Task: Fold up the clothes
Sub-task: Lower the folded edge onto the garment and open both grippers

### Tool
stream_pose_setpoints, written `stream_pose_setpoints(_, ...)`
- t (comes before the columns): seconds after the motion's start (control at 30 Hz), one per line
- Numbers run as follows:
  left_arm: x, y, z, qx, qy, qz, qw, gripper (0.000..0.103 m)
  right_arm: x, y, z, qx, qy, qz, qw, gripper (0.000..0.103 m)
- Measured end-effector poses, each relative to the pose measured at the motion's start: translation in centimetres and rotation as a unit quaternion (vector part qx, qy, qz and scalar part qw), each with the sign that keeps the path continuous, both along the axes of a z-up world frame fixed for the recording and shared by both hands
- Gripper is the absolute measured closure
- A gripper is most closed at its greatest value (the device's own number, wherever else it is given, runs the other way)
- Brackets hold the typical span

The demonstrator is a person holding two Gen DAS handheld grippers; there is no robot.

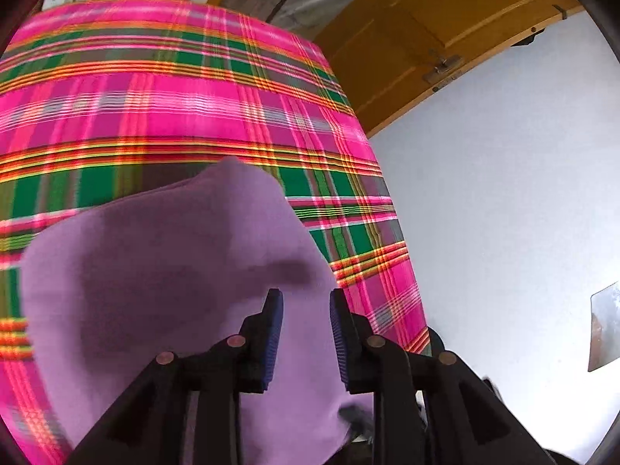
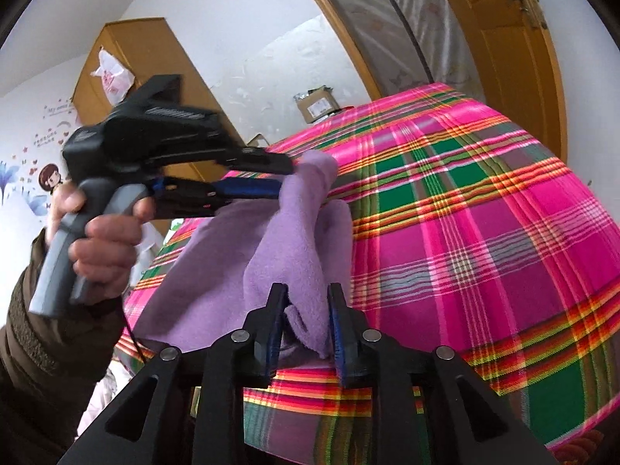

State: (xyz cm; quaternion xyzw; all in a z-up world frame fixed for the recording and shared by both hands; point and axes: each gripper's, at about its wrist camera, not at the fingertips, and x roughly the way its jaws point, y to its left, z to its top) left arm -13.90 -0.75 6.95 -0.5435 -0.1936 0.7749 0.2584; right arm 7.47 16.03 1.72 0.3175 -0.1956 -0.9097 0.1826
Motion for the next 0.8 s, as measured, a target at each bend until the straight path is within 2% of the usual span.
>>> stream_pose_setpoints(0.1,1.9,-2.4,0.0,0.000,0.011,0.017,0.9998,0.078,-0.1,0.7,-0.6,-0.018,-0.014,-0.007,1.000,0.077)
stream_pose_setpoints(0.23,3.6,-5.6,-0.6,0.015,0.007,0.045,0.9989,0.078,0.0,0.7,-0.5,-0.013,-0.013,-0.011,1.000,0.078)
stream_pose_setpoints(0.33,4.8,-7.9,-1.4,0.024,0.001,0.067,0.9975,0.078,0.0,0.6,-0.2,-0.009,-0.009,-0.015,1.000,0.086)
stream_pose_setpoints(0.43,6.3,-9.8,-1.6,0.040,0.005,0.082,0.9958,0.078,-0.1,0.7,0.0,-0.015,-0.008,-0.014,1.000,0.088)
stream_pose_setpoints(0.6,8.7,-11.5,-2.2,0.047,0.010,0.089,0.9949,0.078,-0.1,1.4,0.3,-0.043,-0.017,-0.020,0.999,0.089)
stream_pose_setpoints(0.8,10.5,-11.5,-3.5,0.056,0.021,0.079,0.9951,0.077,0.1,1.3,0.1,-0.028,-0.026,-0.033,0.999,0.089)
